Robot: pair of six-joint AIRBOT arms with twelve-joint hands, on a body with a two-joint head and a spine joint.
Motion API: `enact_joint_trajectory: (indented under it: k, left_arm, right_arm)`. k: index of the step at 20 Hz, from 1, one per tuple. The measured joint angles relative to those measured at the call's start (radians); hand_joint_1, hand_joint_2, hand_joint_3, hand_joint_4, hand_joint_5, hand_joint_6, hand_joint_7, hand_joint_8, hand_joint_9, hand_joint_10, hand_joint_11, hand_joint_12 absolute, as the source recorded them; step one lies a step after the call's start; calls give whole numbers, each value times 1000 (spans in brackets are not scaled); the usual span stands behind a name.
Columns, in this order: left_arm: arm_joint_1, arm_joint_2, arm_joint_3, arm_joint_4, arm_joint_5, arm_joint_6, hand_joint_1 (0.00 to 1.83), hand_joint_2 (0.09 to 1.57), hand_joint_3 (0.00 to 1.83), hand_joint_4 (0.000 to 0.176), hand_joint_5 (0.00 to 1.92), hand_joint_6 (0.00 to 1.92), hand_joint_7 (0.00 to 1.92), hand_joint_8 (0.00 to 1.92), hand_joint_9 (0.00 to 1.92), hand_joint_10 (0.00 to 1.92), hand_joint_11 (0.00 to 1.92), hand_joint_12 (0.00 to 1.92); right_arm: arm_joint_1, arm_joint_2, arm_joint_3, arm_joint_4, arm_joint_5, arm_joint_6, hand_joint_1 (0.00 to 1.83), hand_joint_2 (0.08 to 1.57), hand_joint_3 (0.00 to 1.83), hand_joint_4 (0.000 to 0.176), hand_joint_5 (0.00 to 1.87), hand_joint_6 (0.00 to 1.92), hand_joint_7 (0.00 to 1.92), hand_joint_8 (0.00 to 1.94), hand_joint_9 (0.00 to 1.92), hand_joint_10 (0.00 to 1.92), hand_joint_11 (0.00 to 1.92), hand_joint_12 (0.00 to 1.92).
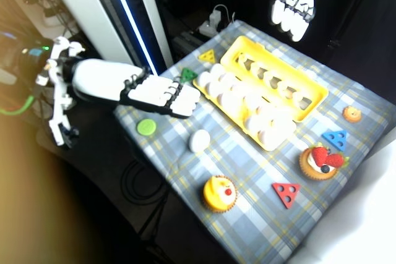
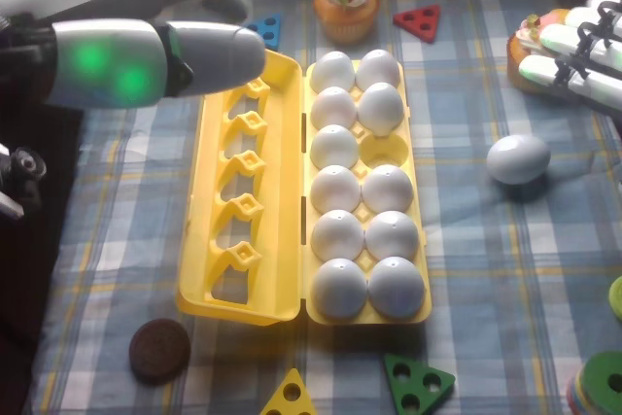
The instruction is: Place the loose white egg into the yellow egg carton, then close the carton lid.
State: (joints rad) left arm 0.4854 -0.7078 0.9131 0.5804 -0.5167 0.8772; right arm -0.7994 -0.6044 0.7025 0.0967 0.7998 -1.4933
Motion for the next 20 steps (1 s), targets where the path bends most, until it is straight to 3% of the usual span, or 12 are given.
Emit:
enact_joint_trajectory:
  k: [3,4,6,7,8,9,12,15,16,18,20]
  left_arm:
    - [-8,0,1,0,1,-2,5,1467,8,58,57,234,128,58,0,416,0,1633]
    - [-8,0,3,1,8,-2,0,1465,6,71,38,225,105,42,0,339,0,1627]
    - [-8,-1,7,-3,10,-3,0,1465,2,72,36,226,110,28,0,294,0,1492]
    - [-8,-1,7,-9,9,-3,0,1467,1,77,35,219,100,15,0,248,0,1341]
    - [-8,-1,7,-8,8,-3,0,1481,3,60,58,211,117,14,0,296,0,1323]
    - [-8,-1,7,-8,11,-3,0,1484,3,56,63,209,121,14,0,306,0,1320]
    - [-8,-1,7,-9,10,-3,0,1492,2,73,54,191,104,3,0,274,0,1403]
    - [-8,-1,7,-11,13,-3,0,1486,0,67,44,189,90,5,0,247,0,1369]
    - [-8,-1,7,-11,12,-3,0,1494,2,51,60,192,108,11,0,300,0,1351]
    - [-8,-1,7,-11,12,-3,19,1498,1,48,64,173,113,8,0,311,0,1302]
    - [-8,-1,7,-11,12,-3,13,1496,1,58,61,145,99,2,0,295,0,1178]
  right_arm:
    - [10,-30,19,6,-9,1,672,1294,2,0,9,3,144,7,122,216,0,1055]
    - [26,-48,34,7,-31,1,724,1287,0,0,21,8,167,11,145,239,0,1131]
    - [66,-92,68,7,-68,1,872,1264,0,0,64,17,255,25,119,402,0,1296]
    - [80,-114,84,12,-87,0,868,1266,0,0,60,13,285,32,91,459,0,1205]
    - [98,-135,100,14,-113,1,881,1256,0,0,76,19,304,39,42,554,0,1170]
    - [112,-156,116,14,-142,1,887,1252,0,0,79,20,308,40,12,621,0,1171]
    - [133,-206,158,34,-197,1,969,1196,0,0,150,68,213,6,0,556,0,1403]
    - [138,-252,209,70,-238,1,990,1188,0,0,180,98,237,12,17,607,0,1358]
    - [138,-262,219,76,-248,0,958,1214,8,0,169,94,222,5,11,597,0,1344]
    - [139,-288,241,96,-267,0,917,1238,6,0,176,91,228,6,34,547,0,1324]
    - [139,-314,266,120,-282,0,969,1208,0,0,206,107,261,15,63,529,0,1277]
